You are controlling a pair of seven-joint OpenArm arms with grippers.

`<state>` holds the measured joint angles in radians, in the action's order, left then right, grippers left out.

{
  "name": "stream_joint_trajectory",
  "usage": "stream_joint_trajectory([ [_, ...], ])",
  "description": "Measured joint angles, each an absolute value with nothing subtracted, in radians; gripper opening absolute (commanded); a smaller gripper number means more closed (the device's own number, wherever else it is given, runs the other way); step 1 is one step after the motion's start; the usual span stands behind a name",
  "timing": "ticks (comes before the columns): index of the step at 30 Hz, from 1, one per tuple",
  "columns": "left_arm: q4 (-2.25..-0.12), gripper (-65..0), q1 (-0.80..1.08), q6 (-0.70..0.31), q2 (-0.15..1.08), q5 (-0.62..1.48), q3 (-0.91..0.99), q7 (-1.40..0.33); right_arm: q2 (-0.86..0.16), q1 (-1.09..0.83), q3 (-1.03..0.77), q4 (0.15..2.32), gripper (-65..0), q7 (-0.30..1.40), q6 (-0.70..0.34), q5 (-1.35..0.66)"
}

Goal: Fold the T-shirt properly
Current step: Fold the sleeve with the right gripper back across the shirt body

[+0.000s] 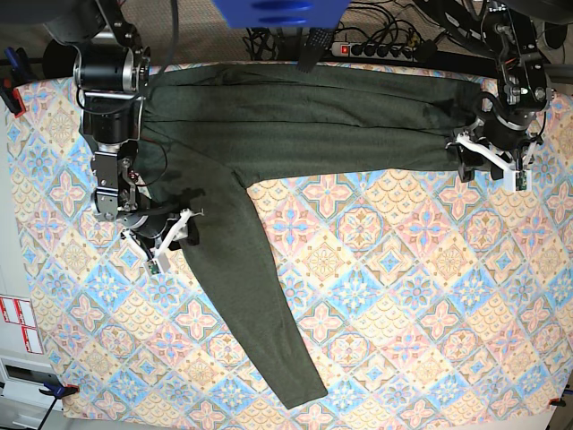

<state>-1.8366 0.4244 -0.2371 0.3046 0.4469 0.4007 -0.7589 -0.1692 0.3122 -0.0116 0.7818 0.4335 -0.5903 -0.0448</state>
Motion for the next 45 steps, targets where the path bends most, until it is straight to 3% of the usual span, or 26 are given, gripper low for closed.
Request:
stream_joint_trajectory([
  [3,-1.837,-26.6,0.424,-0.237,0.305,0.447,0.401,-0.759,-0.152,0.305,-0.002,0.810,-43.9,0.448,-0.590,-0.033],
  [8,-1.837,-26.6,0.424,-0.236,0.305,0.447,0.401,-0.759,-0.139,0.296,0.002,0.819,-64.9,0.456,-0.598,-0.038],
  [13,-1.837,-26.6,0.421,-0.237,0.304,0.447,0.401,-0.759,-0.138,0.284,-0.002,0.863,-64.9,0.485,-0.601,-0.035],
  [27,-1.835,-26.6,0.418,-0.236,0.305,0.447,0.401,-0.758,-0.136,-0.049,0.005,1.507,-65.0,0.683,-0.609,-0.019],
  [35,-1.835,-26.6,0.418,-0.237,0.302,0.447,0.401,-0.758,-0.136,-0.239,0.008,1.767,-65.0,0.738,-0.609,-0.014],
  [45,-1.835,-26.6,0.418,-0.237,0.302,0.447,0.401,-0.759,-0.144,-0.417,0.102,1.872,-65.0,0.734,-0.609,-0.015],
])
